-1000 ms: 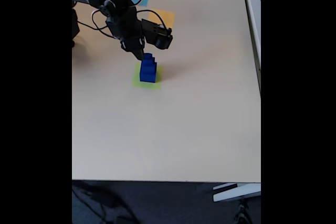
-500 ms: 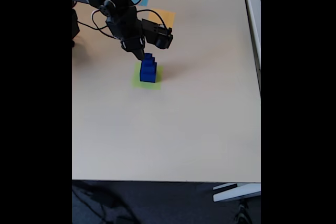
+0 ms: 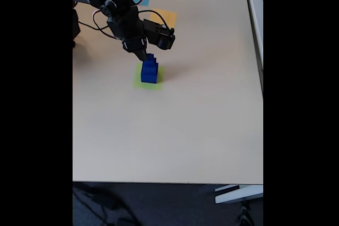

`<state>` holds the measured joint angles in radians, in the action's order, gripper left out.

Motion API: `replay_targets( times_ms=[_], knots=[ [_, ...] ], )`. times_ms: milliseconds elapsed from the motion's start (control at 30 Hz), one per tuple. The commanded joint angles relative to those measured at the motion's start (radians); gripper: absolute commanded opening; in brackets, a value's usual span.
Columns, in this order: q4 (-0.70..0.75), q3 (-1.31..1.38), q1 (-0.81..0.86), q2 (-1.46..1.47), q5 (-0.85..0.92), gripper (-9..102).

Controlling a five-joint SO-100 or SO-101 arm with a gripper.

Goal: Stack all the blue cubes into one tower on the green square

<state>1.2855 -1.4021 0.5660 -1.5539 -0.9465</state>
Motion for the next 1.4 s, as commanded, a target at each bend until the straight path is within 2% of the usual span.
replay_targets(
  times_ms=[0,1367],
  knots=[
    [-0.012,0.051,-0.008,-0.012,-0.009,0],
    [0.003,0.069,-0.021,-0.018,-0.025,0]
  ],
)
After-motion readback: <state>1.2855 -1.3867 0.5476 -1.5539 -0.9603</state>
